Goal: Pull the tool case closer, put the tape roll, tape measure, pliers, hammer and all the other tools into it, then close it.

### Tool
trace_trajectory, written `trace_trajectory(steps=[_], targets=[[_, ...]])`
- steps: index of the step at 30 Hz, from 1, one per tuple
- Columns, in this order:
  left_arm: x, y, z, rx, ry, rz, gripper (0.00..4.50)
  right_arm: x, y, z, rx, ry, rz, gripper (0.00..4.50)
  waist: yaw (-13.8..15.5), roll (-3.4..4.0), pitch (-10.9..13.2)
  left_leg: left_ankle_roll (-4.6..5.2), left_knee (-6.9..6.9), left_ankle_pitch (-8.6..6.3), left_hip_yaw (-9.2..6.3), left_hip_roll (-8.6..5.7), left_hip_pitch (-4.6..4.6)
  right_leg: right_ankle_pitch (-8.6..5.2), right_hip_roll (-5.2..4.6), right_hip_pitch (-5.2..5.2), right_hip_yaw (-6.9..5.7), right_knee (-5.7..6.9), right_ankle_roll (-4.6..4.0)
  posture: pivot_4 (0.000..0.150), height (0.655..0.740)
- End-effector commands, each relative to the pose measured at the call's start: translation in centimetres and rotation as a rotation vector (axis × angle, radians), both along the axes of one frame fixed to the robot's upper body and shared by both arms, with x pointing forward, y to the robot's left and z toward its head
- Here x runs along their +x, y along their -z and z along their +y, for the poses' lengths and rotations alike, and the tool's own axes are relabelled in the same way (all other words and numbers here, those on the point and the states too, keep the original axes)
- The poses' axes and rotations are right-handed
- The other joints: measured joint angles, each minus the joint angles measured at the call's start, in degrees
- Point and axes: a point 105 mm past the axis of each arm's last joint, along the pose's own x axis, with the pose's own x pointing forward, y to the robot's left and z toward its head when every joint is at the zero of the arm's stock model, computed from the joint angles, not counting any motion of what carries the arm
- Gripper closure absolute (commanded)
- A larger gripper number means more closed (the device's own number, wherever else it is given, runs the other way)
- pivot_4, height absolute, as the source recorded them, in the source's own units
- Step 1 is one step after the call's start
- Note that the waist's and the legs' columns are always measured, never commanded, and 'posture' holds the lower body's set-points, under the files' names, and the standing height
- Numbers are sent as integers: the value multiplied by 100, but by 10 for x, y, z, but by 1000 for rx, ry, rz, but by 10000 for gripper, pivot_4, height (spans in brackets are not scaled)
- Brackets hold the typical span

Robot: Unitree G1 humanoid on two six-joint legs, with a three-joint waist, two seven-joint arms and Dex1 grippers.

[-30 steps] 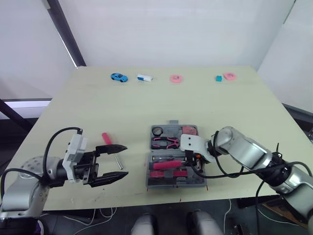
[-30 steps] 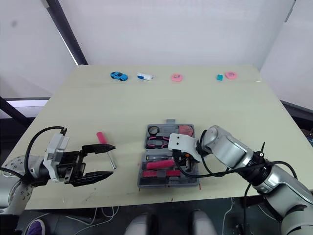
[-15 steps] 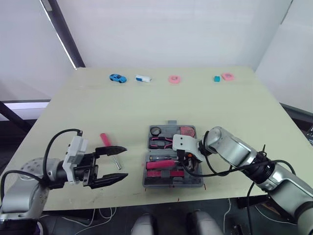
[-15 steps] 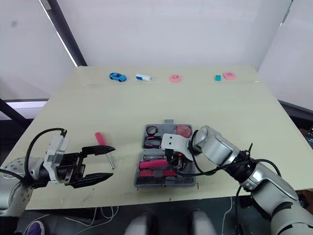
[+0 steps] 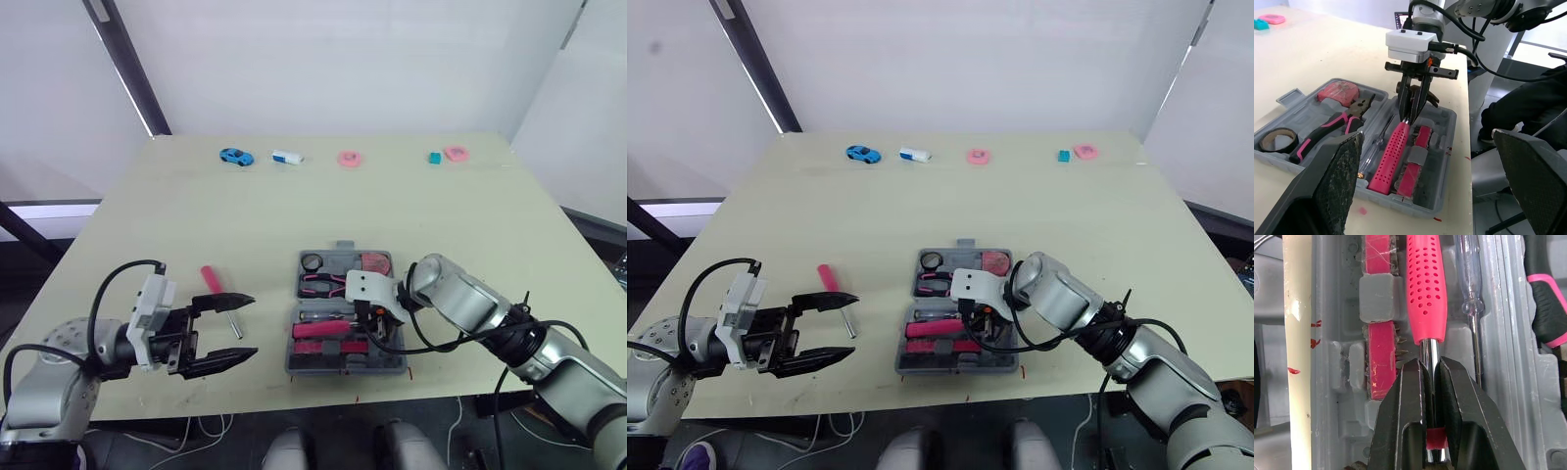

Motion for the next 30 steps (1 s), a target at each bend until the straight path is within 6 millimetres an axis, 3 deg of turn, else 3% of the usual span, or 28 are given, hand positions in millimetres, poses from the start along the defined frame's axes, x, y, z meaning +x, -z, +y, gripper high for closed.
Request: trace_trajectory(steps=[1, 3, 10, 14, 17, 18, 25, 30], targets=[[-1, -1, 0, -1, 6, -19, 0, -1, -1, 6, 23, -38, -40, 35011, 0, 0, 0, 0, 0, 0, 0, 0, 0, 0, 0, 0, 0, 0, 0, 1500, 7400], [-2, 0, 0, -1, 6, -18, 0, 3, -2, 4, 31, -39, -77, 30275, 11, 0, 0, 0, 1, 0, -1, 0, -1, 0, 0, 0, -1, 0, 0, 1500, 7400], [-2, 1, 2, -10, -1, -20, 0, 0, -34, -2, 340, -33, -116, 30275, 47, 0, 0, 0, 8, 0, -2, -3, -7, 0, -5, 3, -3, -3, 3, 1500, 7400], [-1, 2, 0, -23, -3, -19, 0, -13, -38, -14, 539, -3, -76, 30275, 50, -2, -1, 0, 10, 0, -5, -3, -7, 0, -5, 6, -6, -2, 3, 1500, 7400], [-1, 4, 0, -26, -2, -17, 0, -16, -32, -20, 605, 13, -59, 42773, 40, 0, 0, 0, 11, 0, -10, -3, -6, 0, -4, 9, -8, -2, 3, 1500, 7400], [0, 5, 0, -26, -2, -16, 0, -16, -30, -20, 617, 21, -55, 44115, 27, 0, 0, 0, 14, 0, -9, -3, -6, 0, -4, 9, -7, -1, 4, 1500, 7400], [2, 10, -1, -29, -4, -13, 0, -3, 1, -9, 626, 46, -97, 44115, 20, -1, 0, 0, 25, 0, -14, 1, -4, 1, 4, 13, -6, 3, 4, 1500, 7400], [4, 16, 1, -23, -31, -16, 0, 2, 40, -8, 497, 26, -96, 44115, 20, 0, 0, 0, 32, 0, -12, -1, -7, 1, 0, 14, -5, 2, 4, 1500, 7400]])
